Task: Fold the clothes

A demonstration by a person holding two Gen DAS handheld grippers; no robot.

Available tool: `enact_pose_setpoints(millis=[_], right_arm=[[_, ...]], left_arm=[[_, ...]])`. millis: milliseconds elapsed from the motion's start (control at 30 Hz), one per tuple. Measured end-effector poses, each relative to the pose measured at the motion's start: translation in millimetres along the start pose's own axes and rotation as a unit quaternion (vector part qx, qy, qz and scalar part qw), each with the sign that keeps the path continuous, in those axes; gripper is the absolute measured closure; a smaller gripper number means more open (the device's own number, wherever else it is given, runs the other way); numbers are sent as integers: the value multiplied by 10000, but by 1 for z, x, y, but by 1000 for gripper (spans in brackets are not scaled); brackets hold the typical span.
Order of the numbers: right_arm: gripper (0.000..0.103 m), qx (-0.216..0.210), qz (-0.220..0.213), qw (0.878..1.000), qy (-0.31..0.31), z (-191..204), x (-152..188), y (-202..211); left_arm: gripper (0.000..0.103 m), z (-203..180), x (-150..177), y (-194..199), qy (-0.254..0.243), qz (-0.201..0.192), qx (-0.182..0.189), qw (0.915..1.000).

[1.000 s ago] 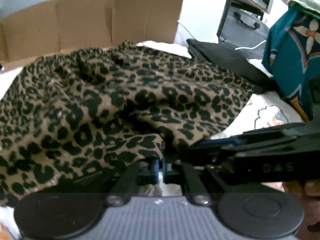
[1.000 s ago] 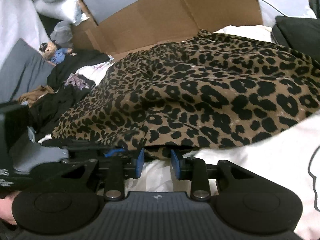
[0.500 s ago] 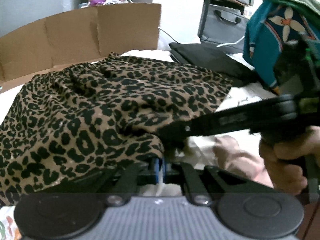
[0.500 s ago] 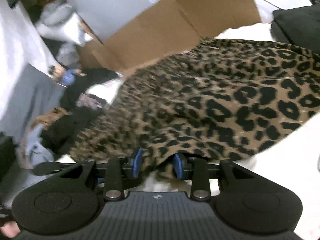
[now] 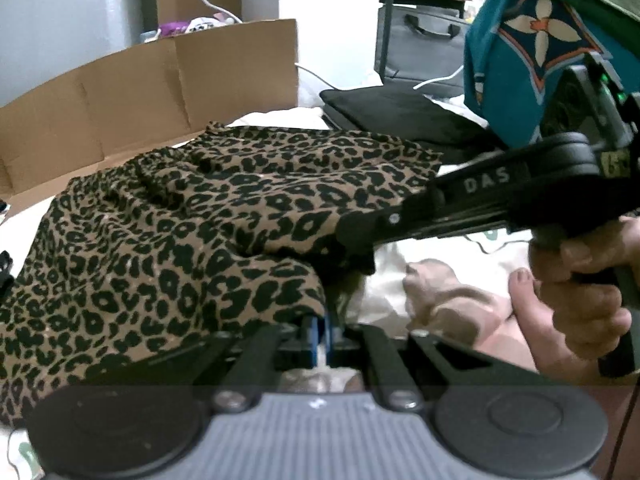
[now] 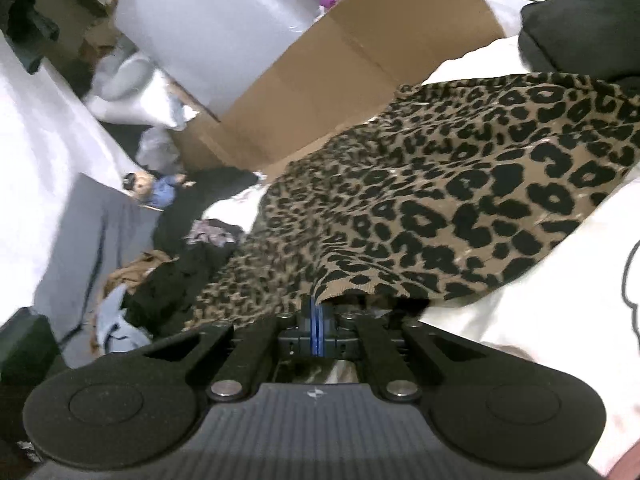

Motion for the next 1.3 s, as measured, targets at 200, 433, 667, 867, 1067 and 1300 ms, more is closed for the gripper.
enact_pose_setpoints(millis=[200, 433, 667, 867, 1067, 1300], right_arm=[[103, 538, -104, 9985, 17, -11, -4, 2], [103, 997, -39, 9949, 157, -18, -1, 1], [103, 1117, -263, 9929, 327, -17, -22, 2], [103, 1186, -371, 9914, 407, -17, -36, 1], [103, 1201, 166, 9922, 286, -22, -9, 1], [102, 1231, 1105, 9862, 53, -30, 19, -10]], left_arm=[[100, 5, 4, 7, -76, 27, -60, 9999], [100, 12, 4, 9, -44, 55, -122, 9999], [100, 19, 5, 13, -19, 71, -207, 9998], [100, 25, 6, 20, -71, 51, -316, 9995], [100, 23, 15, 12, -185, 287, -264, 9991], [97, 27, 20, 7, -21, 674, -174, 9976]])
Point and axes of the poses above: each gripper's, at about its wrist camera, not at the fingertips, and y roughly against the way its jaws point, z to its left, x to its underside, the point moved 5 cm from there along -y, roughly the way its jaws point, and after that the axes turned 11 degrees about y, right-handed, at the moved point
